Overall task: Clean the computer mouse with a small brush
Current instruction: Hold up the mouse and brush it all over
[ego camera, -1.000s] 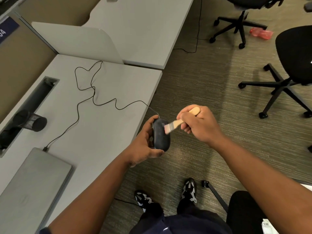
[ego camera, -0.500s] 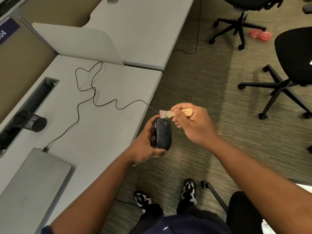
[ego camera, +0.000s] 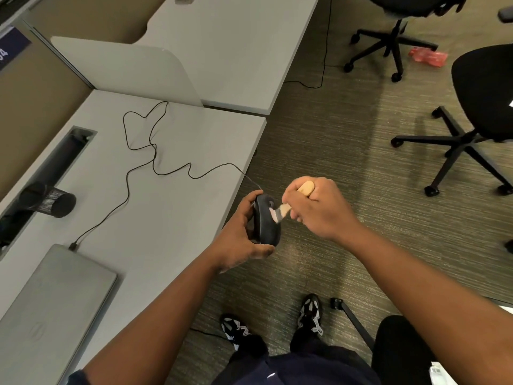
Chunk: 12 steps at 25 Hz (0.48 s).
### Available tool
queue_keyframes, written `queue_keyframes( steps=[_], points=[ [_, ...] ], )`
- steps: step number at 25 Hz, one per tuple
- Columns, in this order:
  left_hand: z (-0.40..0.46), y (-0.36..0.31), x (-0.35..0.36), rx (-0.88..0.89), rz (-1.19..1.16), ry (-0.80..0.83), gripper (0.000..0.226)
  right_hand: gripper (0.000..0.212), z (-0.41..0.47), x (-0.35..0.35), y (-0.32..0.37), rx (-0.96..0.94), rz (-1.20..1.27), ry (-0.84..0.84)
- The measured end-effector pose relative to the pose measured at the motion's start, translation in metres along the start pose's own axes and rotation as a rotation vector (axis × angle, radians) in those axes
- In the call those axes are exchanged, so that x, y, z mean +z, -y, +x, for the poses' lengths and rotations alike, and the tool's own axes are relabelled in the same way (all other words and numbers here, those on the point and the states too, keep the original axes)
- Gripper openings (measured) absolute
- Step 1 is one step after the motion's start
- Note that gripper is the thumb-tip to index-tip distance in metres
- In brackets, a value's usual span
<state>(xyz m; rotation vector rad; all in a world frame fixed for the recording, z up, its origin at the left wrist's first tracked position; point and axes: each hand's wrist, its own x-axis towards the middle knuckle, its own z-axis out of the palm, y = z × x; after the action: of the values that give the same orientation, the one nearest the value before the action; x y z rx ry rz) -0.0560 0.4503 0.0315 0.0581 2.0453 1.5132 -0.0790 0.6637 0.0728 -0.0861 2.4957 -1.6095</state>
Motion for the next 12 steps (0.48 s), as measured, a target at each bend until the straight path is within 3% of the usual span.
queue_keyframes(
  steps=[4, 9, 12],
  points=[
    [0.0008, -0.0004, -0.0006, -0.004, 0.013, 0.005, 0.116, 0.022, 0.0008, -0.0002, -0.0028, -0.034, 0.073, -0.086],
    [-0.0001, 0.0015, -0.0009, -0.013, -0.001, -0.012, 0.117, 0.022, -0.0005, 0.0016, -0.0049, 0.001, -0.012, 0.033],
    [-0.0013, 0.0025, -0.0010, -0.006, -0.002, -0.004, 0.116, 0.021, -0.0030, -0.0002, -0.0065, -0.051, 0.077, -0.051]
  ],
)
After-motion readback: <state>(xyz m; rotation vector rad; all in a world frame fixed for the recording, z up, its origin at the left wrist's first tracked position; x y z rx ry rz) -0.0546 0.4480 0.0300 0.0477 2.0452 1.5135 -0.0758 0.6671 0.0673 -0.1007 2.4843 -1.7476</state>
